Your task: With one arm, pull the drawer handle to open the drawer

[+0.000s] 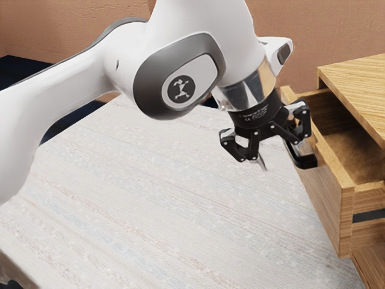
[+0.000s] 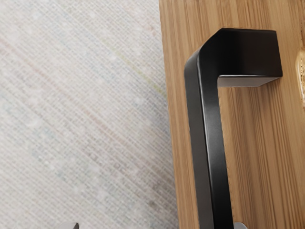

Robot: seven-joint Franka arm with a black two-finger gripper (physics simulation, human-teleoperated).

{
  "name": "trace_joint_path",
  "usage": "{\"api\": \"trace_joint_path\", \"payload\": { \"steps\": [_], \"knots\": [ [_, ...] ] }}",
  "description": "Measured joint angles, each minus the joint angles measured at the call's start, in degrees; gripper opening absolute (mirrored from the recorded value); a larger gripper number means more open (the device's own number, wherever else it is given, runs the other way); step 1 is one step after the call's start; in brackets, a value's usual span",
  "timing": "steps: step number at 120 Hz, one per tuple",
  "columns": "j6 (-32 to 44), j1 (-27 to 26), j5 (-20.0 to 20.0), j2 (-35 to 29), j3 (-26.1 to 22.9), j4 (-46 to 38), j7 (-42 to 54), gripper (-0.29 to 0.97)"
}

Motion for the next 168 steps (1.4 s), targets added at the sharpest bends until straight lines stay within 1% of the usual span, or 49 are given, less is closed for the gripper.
{"api": "trace_joint_path", "payload": {
  "steps": [89, 119, 146, 168],
  "knots": [
    [-7.0, 1.3, -0.2, -6.1, 1.2, -5.8, -1.2, 0.37],
    [-8.0, 1.9, -0.1, -9.7, 1.7, -9.7, -1.8, 0.37],
    [-7.9, 1.3, -0.3, -13.4, 3.4, -13.4, -1.8, 0.36],
    [-8.3, 1.4, -0.3, -15.4, 4.4, -14.8, -1.0, 0.36]
  ]
}}
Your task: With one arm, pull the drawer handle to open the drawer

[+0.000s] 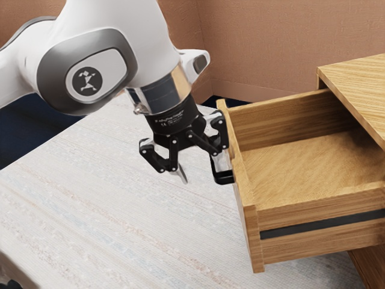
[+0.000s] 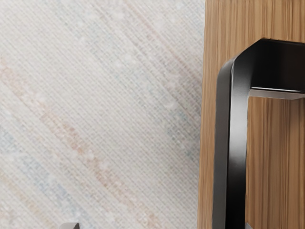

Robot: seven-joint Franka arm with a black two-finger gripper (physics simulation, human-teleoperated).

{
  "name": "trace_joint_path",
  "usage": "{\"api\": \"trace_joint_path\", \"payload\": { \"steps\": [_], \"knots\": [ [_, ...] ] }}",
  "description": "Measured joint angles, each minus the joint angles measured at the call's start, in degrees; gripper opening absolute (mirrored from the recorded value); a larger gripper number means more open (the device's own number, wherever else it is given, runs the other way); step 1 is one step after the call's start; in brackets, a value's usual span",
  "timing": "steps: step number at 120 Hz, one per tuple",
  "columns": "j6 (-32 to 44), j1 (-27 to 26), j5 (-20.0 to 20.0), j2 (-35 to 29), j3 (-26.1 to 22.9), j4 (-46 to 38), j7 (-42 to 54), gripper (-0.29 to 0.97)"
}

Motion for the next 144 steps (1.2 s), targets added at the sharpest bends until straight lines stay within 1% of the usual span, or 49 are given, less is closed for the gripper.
{"api": "trace_joint_path", "payload": {
  "steps": [19, 44, 85, 100, 108, 122, 136, 144],
  "knots": [
    [-0.3, 0.0, 0.0, -1.3, 1.1, -1.6, 1.0, 0.36],
    [-0.6, 0.8, 0.3, -4.1, 1.3, -5.0, 2.1, 0.36],
    [-1.1, 0.7, 0.4, -9.4, 5.0, -8.8, 3.9, 0.36],
    [-1.3, 0.8, 0.4, -10.4, 5.6, -6.1, 4.6, 0.37],
    [-2.1, 0.8, 0.3, -10.8, 6.1, -1.9, 4.9, 0.39],
    [-4.8, 0.7, 0.1, -11.3, 6.0, 3.5, 5.3, 0.51],
    [-8.3, 0.4, -0.6, -11.3, 5.7, 4.9, 5.9, 0.58],
    [-9.8, 0.3, -1.8, -11.2, 5.5, 5.1, 6.3, 0.61]
  ]
}}
